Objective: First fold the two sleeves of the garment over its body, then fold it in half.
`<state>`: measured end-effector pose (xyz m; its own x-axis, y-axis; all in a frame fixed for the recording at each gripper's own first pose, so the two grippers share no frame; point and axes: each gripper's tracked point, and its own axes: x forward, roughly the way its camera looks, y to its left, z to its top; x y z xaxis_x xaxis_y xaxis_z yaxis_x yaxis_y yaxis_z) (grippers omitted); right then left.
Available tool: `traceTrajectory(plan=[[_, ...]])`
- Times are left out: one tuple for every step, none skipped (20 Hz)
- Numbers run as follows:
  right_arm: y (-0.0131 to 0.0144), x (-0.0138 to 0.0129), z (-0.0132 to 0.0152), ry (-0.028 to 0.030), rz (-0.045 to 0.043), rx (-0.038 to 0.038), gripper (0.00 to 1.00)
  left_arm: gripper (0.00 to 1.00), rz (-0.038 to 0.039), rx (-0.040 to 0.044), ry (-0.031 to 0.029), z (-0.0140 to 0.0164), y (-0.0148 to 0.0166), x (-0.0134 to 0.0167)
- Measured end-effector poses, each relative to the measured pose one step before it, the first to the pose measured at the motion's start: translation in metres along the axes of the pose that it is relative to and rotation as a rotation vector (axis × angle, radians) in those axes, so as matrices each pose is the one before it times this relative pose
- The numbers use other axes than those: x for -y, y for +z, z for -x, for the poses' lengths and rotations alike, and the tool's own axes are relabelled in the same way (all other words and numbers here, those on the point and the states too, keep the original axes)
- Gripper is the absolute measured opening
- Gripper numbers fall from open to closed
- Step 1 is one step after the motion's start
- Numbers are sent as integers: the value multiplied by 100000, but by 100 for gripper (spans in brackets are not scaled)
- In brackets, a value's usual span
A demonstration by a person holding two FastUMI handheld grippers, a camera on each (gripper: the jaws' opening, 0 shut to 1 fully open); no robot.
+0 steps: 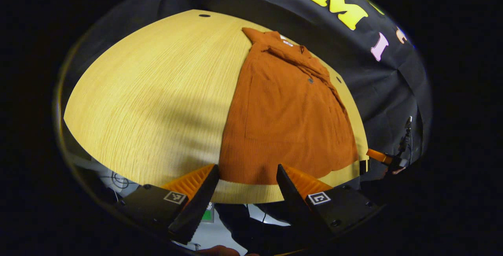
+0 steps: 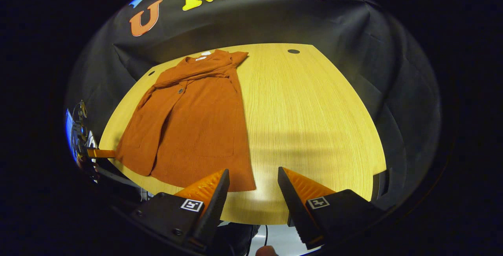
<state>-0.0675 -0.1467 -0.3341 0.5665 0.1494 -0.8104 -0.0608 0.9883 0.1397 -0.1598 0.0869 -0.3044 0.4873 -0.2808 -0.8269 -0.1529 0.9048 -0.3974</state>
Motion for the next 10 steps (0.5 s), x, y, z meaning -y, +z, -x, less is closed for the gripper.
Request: traceTrajectory(plan=[[-170, -345, -526, 426, -857, -537, 80, 96, 723, 1362, -316, -489, 326, 141], [-486, -203, -491, -125, -388, -1030, 81, 96, 1093, 117, 1, -229, 285, 143], [-290, -195, -413, -111, -479, -801, 80, 96, 795, 725, 66, -224, 243, 116], [-310, -346, -449, 273, -432, -655, 81, 95, 636, -226, 235, -198, 34, 20], [-100, -345, -344, 173, -269, -254, 81, 93, 191, -82, 526, -283, 77, 25], [-239, -311, -357, 321, -148, -747, 81, 90, 140, -154, 679, -35, 150, 11], [-275, -402, -392, 182, 461, -756, 80, 84, -556, -172, -779, -346, 31, 466], [-295, -184, -423, -985, 829, -913, 80, 77, -2084, -1356, -111, -511, -128, 432], [-290, -310, -480, -380, 194, -1265, 80, 69, -2484, -655, 201, -145, -187, 102], [-567, -91, -36, -1733, -16, -1981, 81, 76, -1426, -410, 289, -354, 127, 80]])
